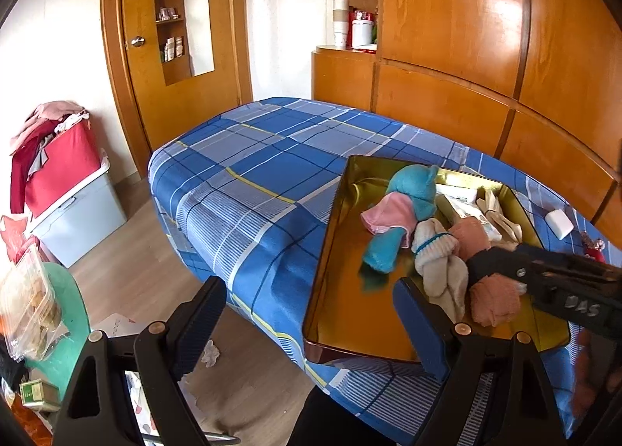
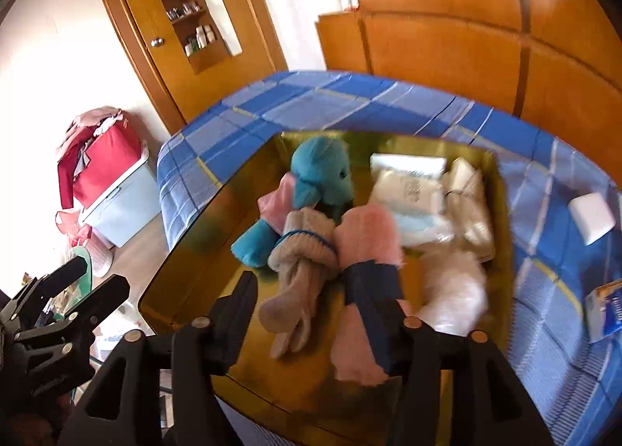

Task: Organize soft objects
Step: 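Lower the white socks into the gold tray and open the right gripper, then move both grippers back toward the Tempo tissue pack and red slipper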

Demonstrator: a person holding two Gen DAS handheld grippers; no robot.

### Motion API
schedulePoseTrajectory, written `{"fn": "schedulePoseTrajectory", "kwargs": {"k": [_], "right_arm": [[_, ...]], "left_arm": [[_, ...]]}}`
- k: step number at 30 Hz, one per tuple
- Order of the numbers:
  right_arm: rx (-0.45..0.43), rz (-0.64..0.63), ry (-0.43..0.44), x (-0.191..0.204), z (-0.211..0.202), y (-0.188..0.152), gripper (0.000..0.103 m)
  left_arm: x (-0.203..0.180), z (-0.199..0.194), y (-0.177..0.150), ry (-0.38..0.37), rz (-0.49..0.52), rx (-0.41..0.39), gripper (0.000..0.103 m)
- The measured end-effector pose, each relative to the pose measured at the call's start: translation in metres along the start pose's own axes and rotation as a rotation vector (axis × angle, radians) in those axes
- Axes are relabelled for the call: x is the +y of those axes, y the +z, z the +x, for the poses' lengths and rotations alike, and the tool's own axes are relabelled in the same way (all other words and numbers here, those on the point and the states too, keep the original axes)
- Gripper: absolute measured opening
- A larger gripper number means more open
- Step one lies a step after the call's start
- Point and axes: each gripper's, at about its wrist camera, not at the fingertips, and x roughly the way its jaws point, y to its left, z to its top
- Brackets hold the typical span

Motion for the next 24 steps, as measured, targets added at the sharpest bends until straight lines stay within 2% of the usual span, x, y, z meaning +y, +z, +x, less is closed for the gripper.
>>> {"fn": "schedulePoseTrajectory", "kwargs": {"k": [3,11,18,24], "right_arm": [[-0.042,0.002,-0.017,-0.009,-0.017,0.000,0.067],[-0.090,0.031,-0.117,-0.056,-0.059,-0.003,0.067],[-0.125,0.120,-0.250,-0.123,-0.100,-0.018,0.067],[-0.170,0.296,-0.408,-0.205,-0.150,-0.044,0.067]], "left_arm": [[-0.006,-0.001,0.001,-0.006,0.013,0.000,0.088],[-0.024,-0.002,0.001,-0.025,0.057,0.004,0.088],[-0.044,-0.007,0.004,-0.060,0.105,-0.006,0.088],[-0.072,-0.011,0.008,-0.117,0.169,-0.018,0.088]]}}
